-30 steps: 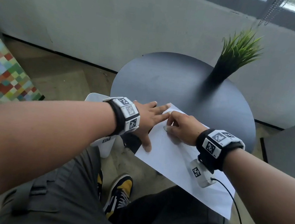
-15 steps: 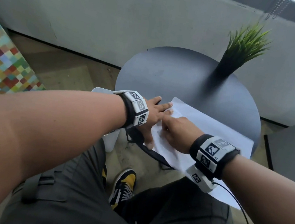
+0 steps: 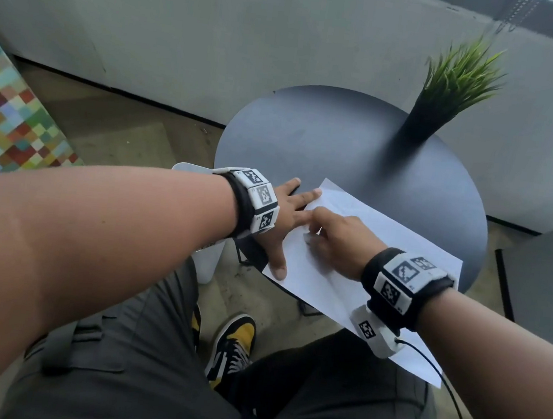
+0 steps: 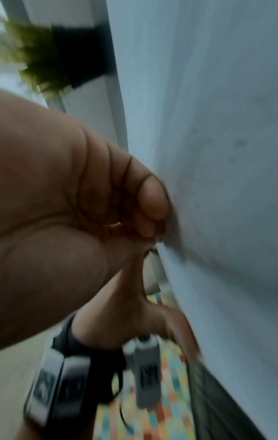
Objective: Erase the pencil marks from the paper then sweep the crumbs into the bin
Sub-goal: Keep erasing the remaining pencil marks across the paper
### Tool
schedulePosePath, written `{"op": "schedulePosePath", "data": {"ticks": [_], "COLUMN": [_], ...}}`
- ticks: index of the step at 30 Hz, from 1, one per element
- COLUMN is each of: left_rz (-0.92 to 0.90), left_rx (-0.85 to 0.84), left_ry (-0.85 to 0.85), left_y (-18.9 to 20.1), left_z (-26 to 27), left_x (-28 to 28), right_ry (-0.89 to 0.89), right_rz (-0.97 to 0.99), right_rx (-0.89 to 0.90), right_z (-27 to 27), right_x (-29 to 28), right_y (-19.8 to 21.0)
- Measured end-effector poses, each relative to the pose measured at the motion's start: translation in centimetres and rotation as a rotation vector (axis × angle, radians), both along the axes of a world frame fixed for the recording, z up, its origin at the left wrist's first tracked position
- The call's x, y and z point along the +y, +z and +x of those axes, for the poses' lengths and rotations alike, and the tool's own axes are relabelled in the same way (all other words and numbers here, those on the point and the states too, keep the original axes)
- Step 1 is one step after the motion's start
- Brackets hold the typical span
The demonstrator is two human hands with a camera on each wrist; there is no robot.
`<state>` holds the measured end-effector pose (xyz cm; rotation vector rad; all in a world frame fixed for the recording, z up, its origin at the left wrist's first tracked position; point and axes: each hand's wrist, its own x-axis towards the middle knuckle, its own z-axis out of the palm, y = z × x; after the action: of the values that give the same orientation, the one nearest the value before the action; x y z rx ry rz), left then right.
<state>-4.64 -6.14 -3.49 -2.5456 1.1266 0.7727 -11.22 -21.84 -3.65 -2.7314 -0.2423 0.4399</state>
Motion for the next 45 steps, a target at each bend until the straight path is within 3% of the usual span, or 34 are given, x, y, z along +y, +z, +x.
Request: {"op": "schedulePosePath", "data": {"ticks": [4, 9, 14, 16, 19, 21, 23, 24, 29, 31, 33, 34, 38, 40, 43, 45], "left_rz": [0.034, 0.002, 0.035, 0.023, 0.016, 0.022, 0.034, 0.037, 0.012, 0.018, 0.036, 0.036, 0.036, 0.043, 0.053, 0.057], "left_rx": [-0.011, -0.004, 0.002, 0.007, 0.004, 0.008, 0.006, 0.002, 0.018, 0.023, 0.016, 0.014, 0.01, 0.02, 0.032, 0.028], "left_ry": [-0.008, -0.001, -0.009, -0.005, -0.006, -0.001, -0.007, -0.009, -0.01, -0.008, -0.012, -0.013, -0.008, -0.004, -0.009, -0.011], "left_y": [0.0, -0.1, -0.2, -0.2, -0.1, -0.1, 0.0, 0.0, -0.1, 0.0, 0.0, 0.0, 0.0, 0.1, 0.3, 0.3], "left_z": [0.0, 0.0, 0.1, 0.1, 0.0, 0.0, 0.0, 0.1, 0.1, 0.1, 0.1, 0.1, 0.0, 0.0, 0.1, 0.1], "left_x": [-0.2, -0.1, 0.0, -0.1, -0.1, 0.0, 0.0, 0.0, 0.0, 0.1, 0.1, 0.0, -0.1, 0.0, 0.0, -0.1], "right_ry": [0.313, 0.068, 0.427, 0.305, 0.075, 0.209, 0.424, 0.449, 0.1, 0.225, 0.392, 0.386, 0.028, 0.12, 0.424, 0.408], "right_rz": [-0.072, -0.137, -0.106, -0.145, -0.163, -0.156, -0.112, -0.108, -0.126, -0.134, -0.107, -0.104, -0.121, -0.128, -0.116, -0.135], "right_rx": [0.107, -0.094, 0.121, 0.095, -0.094, -0.074, 0.056, 0.104, -0.068, -0.042, 0.099, 0.13, -0.102, -0.093, 0.119, 0.133], "right_z": [-2.2, 0.2, -2.4, -0.8, 1.0, -0.1, -1.8, -1.8, 1.4, 0.3, -0.9, -0.6, 2.0, 1.0, -1.5, -0.9], "right_x": [1.2, -0.3, 1.2, 0.2, -1.5, -0.7, 0.3, 0.2, -2.0, -1.1, -0.4, -0.6, -3.0, -2.8, -1.5, -2.1], "right_y": [0.6, -0.2, 1.0, 0.8, 0.0, 0.1, 0.3, 0.6, 0.0, 0.1, 0.3, 0.5, -0.2, -0.1, 0.5, 0.6]}}
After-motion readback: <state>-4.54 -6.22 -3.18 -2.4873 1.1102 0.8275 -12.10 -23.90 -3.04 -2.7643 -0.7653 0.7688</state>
